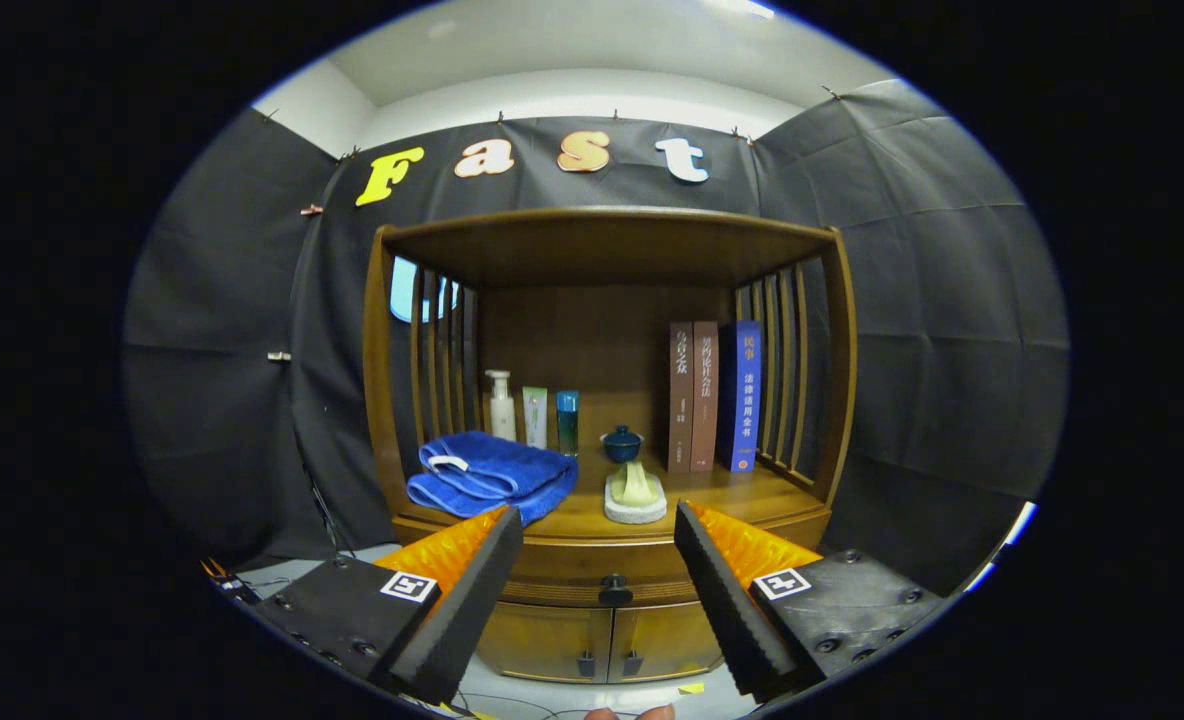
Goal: Pull open the drawer, take out the items inside it, and place them on the countertop above the cabinet.
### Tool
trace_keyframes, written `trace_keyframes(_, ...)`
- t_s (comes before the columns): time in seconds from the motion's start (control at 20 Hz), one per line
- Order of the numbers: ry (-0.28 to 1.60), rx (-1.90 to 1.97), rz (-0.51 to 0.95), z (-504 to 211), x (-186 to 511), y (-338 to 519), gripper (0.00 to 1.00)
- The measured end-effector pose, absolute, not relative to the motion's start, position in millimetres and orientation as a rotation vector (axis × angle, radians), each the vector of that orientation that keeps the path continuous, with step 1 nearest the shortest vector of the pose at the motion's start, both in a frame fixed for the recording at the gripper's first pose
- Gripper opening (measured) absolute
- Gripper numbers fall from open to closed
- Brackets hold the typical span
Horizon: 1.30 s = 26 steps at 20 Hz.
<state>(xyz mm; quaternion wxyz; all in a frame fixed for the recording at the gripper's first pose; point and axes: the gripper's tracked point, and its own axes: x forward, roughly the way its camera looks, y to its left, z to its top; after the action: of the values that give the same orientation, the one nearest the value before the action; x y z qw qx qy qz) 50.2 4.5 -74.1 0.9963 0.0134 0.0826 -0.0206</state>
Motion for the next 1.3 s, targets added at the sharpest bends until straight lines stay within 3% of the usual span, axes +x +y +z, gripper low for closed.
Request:
trace_keyframes(0.5,0.121,0.032,-0.033,-32,-5,17,0.99)
trace_keyframes(1.3,0.158,0.044,0.01,-53,0,25,0.98)
